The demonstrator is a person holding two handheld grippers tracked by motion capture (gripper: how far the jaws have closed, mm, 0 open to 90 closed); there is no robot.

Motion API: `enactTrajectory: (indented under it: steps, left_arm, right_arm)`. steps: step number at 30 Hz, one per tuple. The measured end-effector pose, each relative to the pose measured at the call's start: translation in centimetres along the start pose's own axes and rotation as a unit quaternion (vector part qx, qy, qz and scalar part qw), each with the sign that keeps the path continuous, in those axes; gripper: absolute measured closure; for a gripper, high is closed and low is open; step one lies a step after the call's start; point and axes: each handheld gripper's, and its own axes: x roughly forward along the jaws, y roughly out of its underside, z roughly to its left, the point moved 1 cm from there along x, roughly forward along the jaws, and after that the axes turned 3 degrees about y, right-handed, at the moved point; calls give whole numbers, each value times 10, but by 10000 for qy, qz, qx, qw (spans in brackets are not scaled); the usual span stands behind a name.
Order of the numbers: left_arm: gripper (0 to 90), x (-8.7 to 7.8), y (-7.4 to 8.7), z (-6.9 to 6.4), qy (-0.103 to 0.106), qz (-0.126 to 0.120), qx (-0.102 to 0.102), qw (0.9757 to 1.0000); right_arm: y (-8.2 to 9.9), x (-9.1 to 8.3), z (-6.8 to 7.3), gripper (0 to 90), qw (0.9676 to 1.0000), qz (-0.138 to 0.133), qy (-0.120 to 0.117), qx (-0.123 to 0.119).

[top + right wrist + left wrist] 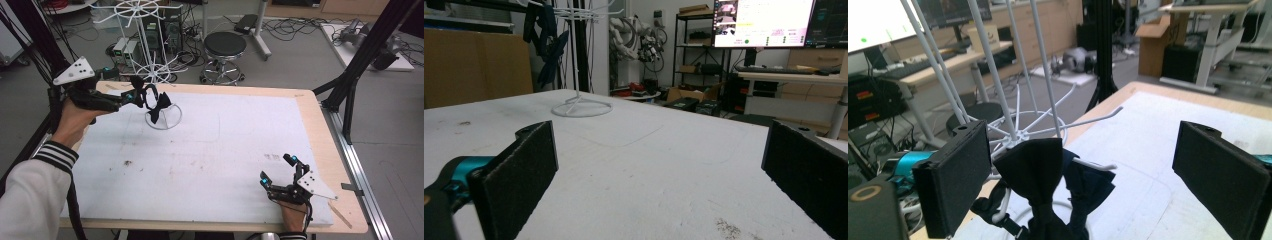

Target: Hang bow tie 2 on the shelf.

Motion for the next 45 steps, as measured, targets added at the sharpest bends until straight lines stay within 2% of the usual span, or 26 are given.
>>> enactTrajectory:
  steps: [3, 8, 11, 16, 20, 24, 28, 31, 35, 38, 45]
  left_arm:
    - [67, -9, 10, -7, -1, -120, -26, 9999]
    - [62, -26, 31, -30, 158, -483, 179, 9985]
    - [62, -34, 50, -46, 147, -570, 315, 9978]
    - [62, -42, 87, -64, 160, -683, 175, 9974]
    - [62, -45, 107, -71, 81, -771, 33, 9970]
    - [62, -49, 128, -76, -97, -888, -131, 9959]
    - [62, -54, 151, -81, -305, -1070, -365, 9931]
    - [62, -55, 174, -86, -548, -1059, -436, 9919]
    - [62, -54, 197, -88, -650, -1005, -600, 9910]
    - [62, -56, 200, -88, -765, -1079, -590, 9895]
    - [62, -55, 200, -89, -751, -1021, -538, 9905]
  right_arm:
    - [0, 0, 0, 7, 10000, -9, -8, -21]
    - [0, 0, 0, 7, 10000, -15, -2, -19]
    - [0, 0, 0, 7, 10000, -21, 8, -22]
    - [0, 0, 1, 7, 10000, 14, 2, -23]
    - [0, 0, 1, 7, 10000, 2, 6, -17]
    - [0, 0, 1, 7, 10000, 3, 10, -32]
    - [0, 0, 1, 7, 10000, 7, 16, -35]
    - [0, 0, 1, 7, 10000, -8, 7, -60]
    - [0, 0, 1, 7, 10000, 8, -2, -36]
    - [0, 0, 1, 7, 10000, -12, 7, -64]
    - [0, 0, 1, 7, 10000, -2, 10, -48]
